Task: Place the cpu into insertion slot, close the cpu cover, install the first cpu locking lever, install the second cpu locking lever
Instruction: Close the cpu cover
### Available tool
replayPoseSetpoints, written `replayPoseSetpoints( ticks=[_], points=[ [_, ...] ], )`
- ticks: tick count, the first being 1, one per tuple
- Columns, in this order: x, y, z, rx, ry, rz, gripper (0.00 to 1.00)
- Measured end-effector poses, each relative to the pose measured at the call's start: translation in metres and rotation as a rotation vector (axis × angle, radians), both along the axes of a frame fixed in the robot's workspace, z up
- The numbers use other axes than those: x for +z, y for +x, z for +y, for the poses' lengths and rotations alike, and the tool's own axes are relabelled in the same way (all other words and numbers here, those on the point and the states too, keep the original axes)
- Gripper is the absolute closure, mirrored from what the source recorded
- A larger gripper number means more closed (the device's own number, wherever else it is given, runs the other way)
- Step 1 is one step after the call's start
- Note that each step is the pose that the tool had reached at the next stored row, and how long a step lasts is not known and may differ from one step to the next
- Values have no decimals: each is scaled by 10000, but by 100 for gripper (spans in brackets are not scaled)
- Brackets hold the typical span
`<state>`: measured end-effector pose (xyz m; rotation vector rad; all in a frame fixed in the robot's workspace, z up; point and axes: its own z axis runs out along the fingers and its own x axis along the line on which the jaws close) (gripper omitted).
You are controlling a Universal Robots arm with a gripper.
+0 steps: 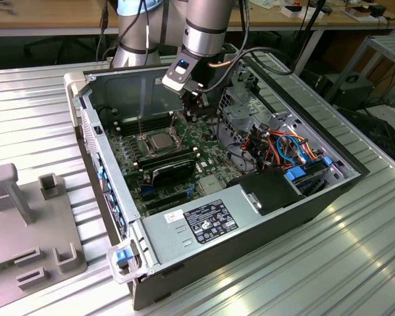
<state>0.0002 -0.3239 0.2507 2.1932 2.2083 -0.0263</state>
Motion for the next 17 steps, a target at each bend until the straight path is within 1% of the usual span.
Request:
replayPoseSetpoints(
  ticks=[8, 14, 17],
  points=[
    [-16, -121, 0, 1, -1, 2, 89],
    [-16, -202, 0, 0, 0, 16, 89],
    [-16, -210, 0, 2, 0, 16, 89]
  ],
)
